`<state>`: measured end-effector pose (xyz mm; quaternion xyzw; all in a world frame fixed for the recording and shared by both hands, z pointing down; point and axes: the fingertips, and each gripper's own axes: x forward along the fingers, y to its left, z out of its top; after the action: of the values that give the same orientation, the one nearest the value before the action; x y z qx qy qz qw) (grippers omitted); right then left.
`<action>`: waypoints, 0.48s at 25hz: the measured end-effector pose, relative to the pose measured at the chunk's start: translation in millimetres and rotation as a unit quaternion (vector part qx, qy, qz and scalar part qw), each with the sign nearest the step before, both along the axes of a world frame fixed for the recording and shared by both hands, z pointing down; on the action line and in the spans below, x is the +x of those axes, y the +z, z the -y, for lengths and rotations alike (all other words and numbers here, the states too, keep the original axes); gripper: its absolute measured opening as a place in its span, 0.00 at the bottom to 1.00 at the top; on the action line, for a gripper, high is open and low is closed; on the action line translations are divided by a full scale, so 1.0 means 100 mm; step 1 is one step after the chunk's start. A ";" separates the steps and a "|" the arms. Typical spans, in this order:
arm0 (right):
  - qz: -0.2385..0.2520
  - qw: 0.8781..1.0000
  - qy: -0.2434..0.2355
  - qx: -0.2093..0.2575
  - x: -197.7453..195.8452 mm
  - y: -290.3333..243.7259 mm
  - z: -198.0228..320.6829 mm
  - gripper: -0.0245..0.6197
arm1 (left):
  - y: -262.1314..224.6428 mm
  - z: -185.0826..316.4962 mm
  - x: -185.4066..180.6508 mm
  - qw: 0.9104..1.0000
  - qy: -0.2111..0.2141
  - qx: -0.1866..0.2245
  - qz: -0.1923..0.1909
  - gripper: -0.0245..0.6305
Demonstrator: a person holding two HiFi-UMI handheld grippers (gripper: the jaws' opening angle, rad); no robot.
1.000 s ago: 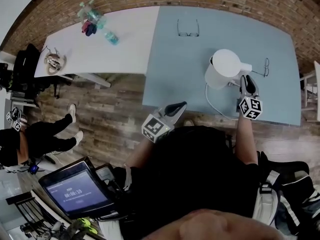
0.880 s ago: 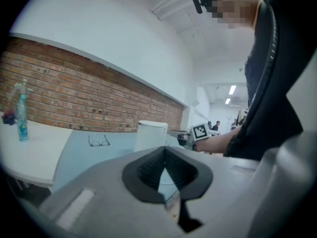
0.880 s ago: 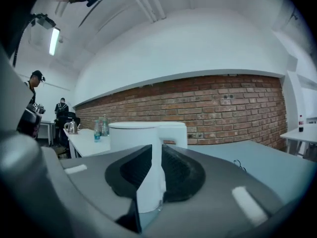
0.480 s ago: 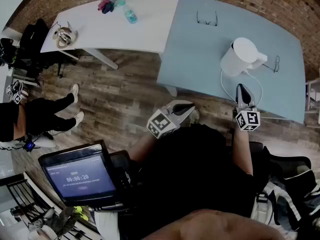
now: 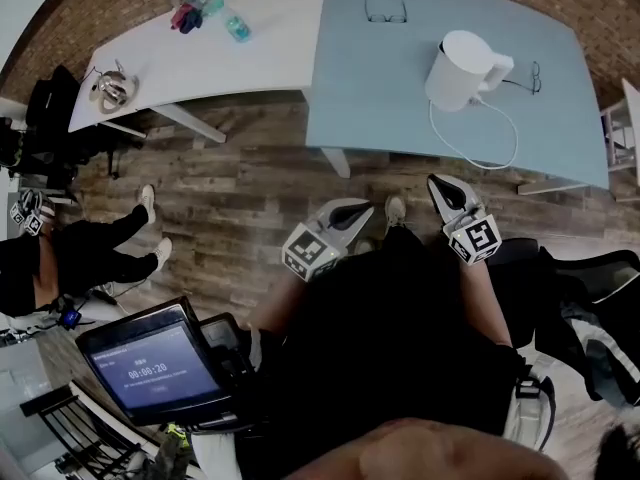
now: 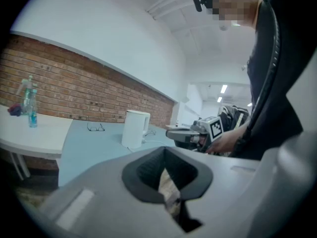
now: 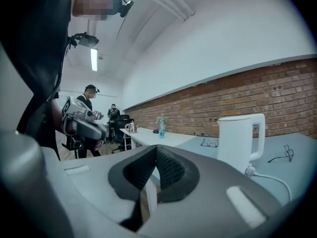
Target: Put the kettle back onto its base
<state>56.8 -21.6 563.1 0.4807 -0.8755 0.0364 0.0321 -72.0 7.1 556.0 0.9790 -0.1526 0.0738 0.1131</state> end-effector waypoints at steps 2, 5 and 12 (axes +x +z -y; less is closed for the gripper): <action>-0.007 1.000 -0.014 0.007 -0.08 -0.04 -0.09 0.04 | -0.03 -0.02 -0.02 1.000 -0.003 0.006 -0.001 0.04; -0.003 1.000 -0.021 0.009 -0.14 -0.07 -0.16 0.04 | -0.09 -0.07 -0.04 1.000 -0.002 0.008 -0.001 0.04; -0.001 0.999 -0.049 0.012 -0.22 -0.11 -0.17 0.04 | -0.17 -0.07 -0.01 1.000 -0.013 0.014 -0.001 0.04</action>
<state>35.0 -4.5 551.8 0.4375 -0.8984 0.0243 0.0288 -72.7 14.5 539.4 0.9785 -0.1660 0.0696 0.1002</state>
